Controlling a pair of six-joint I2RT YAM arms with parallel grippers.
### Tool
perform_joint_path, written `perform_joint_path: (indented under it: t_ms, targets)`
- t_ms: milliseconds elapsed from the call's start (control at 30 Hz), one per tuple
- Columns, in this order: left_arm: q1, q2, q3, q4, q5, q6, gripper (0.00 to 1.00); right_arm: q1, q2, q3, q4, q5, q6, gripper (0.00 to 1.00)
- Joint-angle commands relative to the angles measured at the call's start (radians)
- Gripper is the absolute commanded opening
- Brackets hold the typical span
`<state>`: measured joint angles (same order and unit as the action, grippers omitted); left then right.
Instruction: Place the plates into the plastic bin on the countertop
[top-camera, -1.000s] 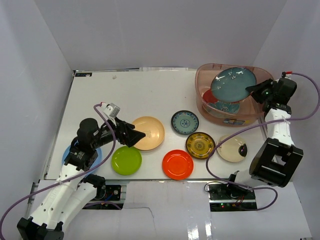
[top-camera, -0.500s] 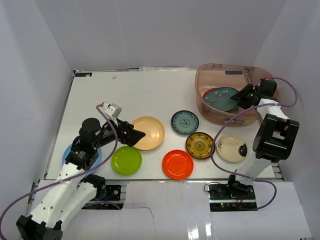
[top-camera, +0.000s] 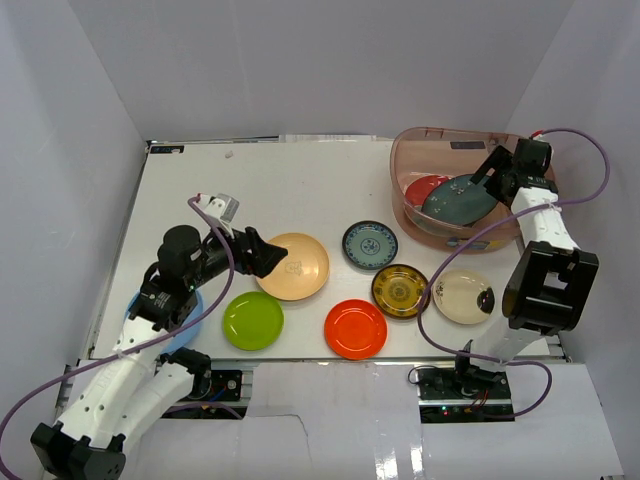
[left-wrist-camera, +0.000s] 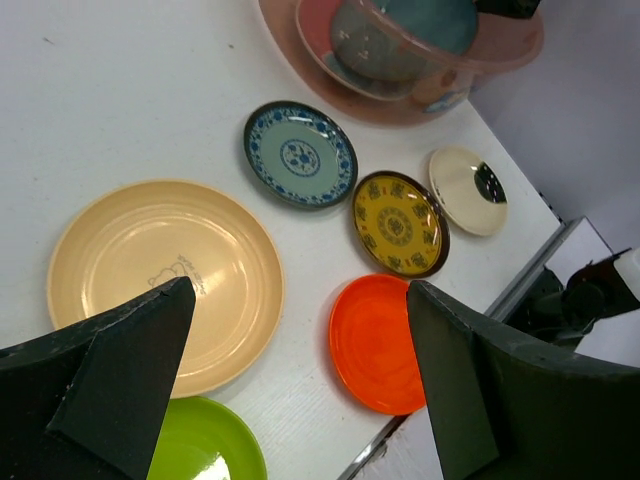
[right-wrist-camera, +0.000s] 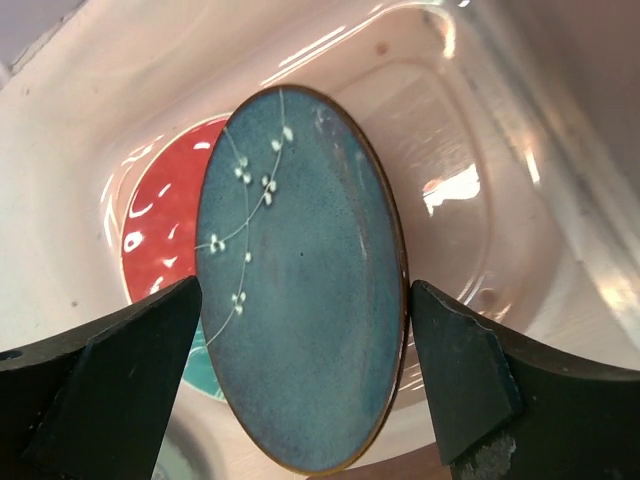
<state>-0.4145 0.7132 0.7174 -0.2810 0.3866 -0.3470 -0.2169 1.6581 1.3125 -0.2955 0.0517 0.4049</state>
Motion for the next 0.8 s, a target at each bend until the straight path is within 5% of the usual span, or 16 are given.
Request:
perform_joint_path:
  t_ms: [0,300,467,700,767]
  targets:
    - [-0.001,-0.005,0.089,0.012,-0.112,-0.02,0.98,0.007,-0.055,0.053,0.035,0.083,-0.054,0.9]
    - [-0.001,0.009,0.044,-0.006,-0.239,-0.021,0.98,0.037,0.032,0.073,-0.033,-0.105,-0.078,0.9]
    - [-0.001,0.055,0.04,-0.093,-0.357,-0.023,0.98,0.123,-0.118,-0.058,0.128,-0.101,-0.075,0.99]
    - [0.0,0.233,0.005,-0.161,-0.396,-0.105,0.95,0.579,-0.257,-0.048,0.139,-0.009,-0.172,0.66]
    - [0.0,0.256,0.005,-0.162,-0.413,-0.139,0.94,0.675,-0.264,-0.074,0.166,0.002,-0.176,0.46]
